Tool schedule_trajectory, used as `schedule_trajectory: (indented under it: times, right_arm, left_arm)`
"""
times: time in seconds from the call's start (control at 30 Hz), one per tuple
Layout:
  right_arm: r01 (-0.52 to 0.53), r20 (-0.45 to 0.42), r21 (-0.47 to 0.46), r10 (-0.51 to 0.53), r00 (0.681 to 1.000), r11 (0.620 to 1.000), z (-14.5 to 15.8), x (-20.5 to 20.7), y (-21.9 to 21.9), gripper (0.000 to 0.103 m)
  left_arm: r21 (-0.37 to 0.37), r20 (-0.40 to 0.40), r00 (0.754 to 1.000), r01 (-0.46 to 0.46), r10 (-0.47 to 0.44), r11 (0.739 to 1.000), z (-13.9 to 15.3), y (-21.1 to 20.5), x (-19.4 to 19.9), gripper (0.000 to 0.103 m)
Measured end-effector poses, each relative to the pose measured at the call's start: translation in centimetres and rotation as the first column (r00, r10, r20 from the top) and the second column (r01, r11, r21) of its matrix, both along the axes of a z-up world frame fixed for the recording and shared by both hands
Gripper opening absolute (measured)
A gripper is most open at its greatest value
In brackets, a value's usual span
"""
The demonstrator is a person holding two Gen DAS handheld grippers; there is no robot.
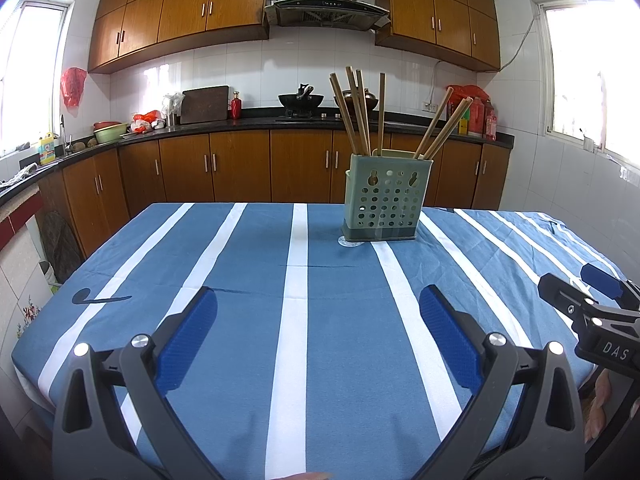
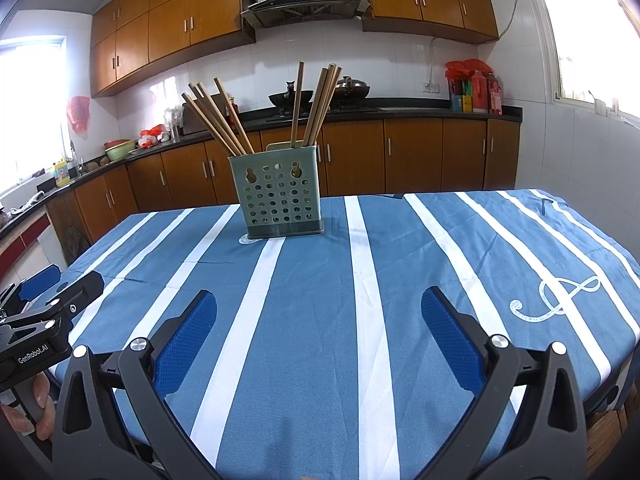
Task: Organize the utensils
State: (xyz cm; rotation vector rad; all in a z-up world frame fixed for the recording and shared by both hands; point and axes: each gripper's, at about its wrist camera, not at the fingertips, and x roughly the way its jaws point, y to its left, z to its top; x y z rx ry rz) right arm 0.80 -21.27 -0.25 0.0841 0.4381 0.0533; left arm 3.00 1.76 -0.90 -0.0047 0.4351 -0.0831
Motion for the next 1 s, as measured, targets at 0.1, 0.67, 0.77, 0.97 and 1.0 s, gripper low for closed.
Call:
schedule_trajectory:
  times: [0.1, 0.67, 0.77, 0.97, 1.0]
  right_arm:
    - [0.001, 0.0, 0.0, -0.001, 1.0, 1.0, 0.01, 0.0, 0.02, 0.101]
    - [0.001, -0.002, 0.001, -0.001, 1.0, 1.0, 0.0, 0.04, 0.04, 0.101]
    - [0.001, -0.002, 0.002, -0.001, 1.0, 1.0, 0.02, 0.05, 0.05, 0.101]
    - [0.002, -0.003, 0.002, -0.002, 1.0, 1.0, 0.07, 0.04, 0.07, 0.101]
    - [0.002, -0.003, 0.002, -0.002, 1.0, 1.0, 0.12, 0.11, 0.01, 0.101]
  left_arm:
    - [0.0, 0.0, 1.0, -0.001, 0.001, 1.0, 0.02, 0.0, 0.01, 0.099]
    - [-0.002, -0.002, 1.0, 0.0, 0.0, 1.0, 0.0, -0.09, -0.03, 0.099]
    - [0.0, 0.0, 1.0, -0.001, 0.001, 1.0, 0.03, -0.06, 0.0, 0.099]
    - [-0.001, -0.003, 1.0, -0.002, 0.002, 1.0, -0.2, -0.17, -0.01, 0.099]
    - [-0.001, -0.003, 1.0, -0.002, 0.002, 1.0, -0.21, -0.22, -0.04, 0.099]
